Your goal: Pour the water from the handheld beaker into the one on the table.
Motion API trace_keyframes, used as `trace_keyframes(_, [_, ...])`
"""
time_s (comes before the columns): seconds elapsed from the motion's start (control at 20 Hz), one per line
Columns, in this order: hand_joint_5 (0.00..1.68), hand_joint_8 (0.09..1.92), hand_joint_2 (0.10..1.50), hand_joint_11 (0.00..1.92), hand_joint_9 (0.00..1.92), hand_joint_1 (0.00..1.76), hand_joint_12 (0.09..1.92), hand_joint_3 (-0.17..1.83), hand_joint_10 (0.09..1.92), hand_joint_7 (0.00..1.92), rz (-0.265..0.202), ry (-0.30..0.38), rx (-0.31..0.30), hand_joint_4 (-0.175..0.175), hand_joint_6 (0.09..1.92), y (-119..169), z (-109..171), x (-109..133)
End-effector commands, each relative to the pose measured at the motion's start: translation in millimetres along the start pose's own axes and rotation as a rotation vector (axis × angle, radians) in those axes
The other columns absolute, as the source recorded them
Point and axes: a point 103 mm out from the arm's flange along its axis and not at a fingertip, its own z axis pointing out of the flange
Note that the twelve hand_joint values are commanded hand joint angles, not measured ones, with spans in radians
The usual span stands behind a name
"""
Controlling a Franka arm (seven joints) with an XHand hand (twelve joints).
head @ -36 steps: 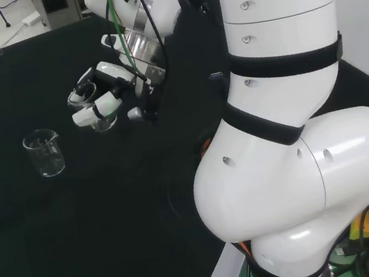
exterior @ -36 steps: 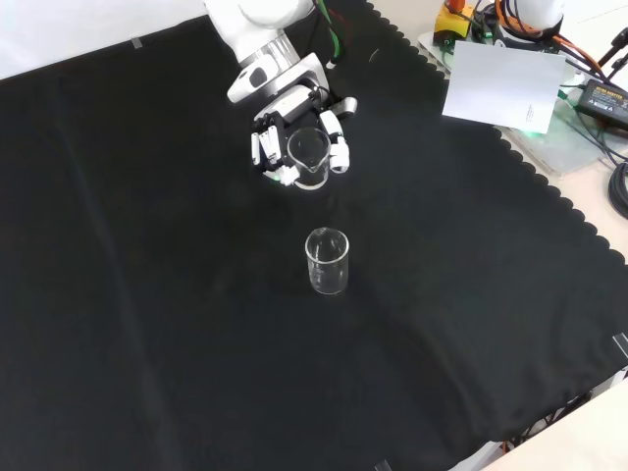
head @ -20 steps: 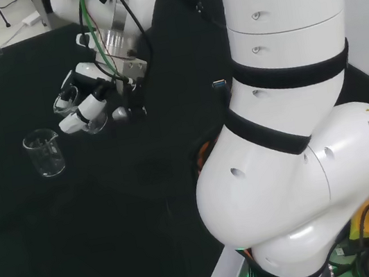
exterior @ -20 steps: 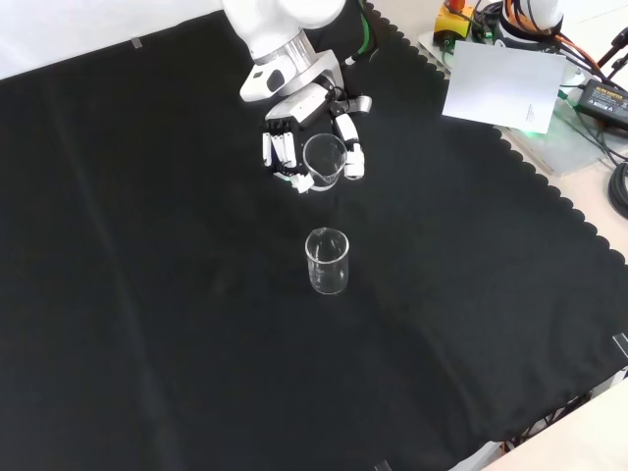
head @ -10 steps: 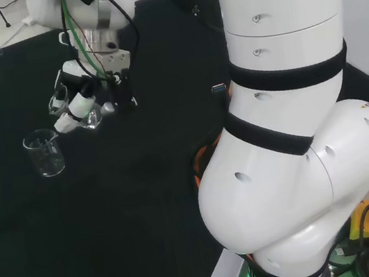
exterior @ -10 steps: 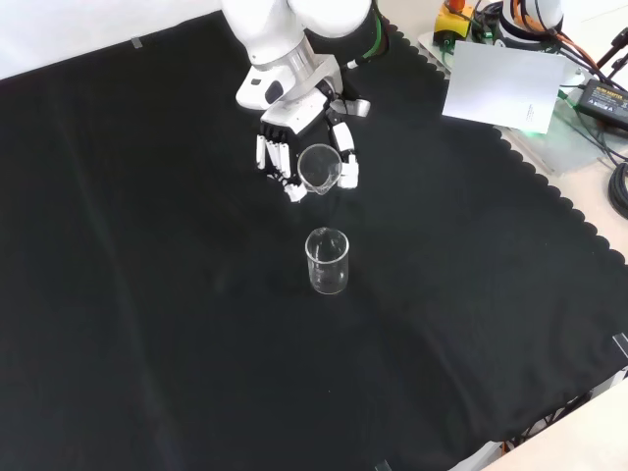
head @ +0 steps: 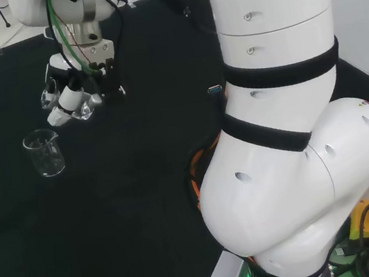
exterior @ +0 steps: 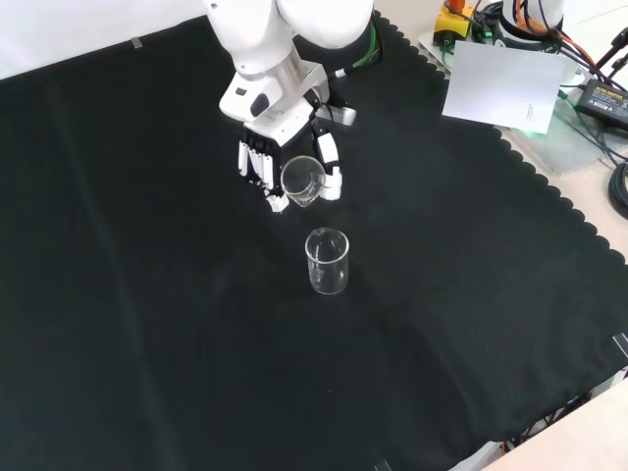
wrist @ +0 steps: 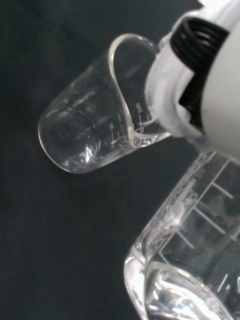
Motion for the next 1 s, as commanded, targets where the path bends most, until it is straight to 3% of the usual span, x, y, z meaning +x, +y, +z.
trace_keyframes(0.05, [1.48, 0.09, 0.67, 0.94, 1.65, 1.16, 1.05, 0.52, 0.09, 1.76, 0.008, -0.079, 0.053, 0.175, 0.2, 8, 6, 3])
trace_keyframes(1.0, [1.49, 0.09, 0.66, 0.96, 1.67, 1.16, 1.04, 0.53, 0.09, 1.78, 0.016, -0.263, 0.21, 0.175, 0.2, 9, 5, 15])
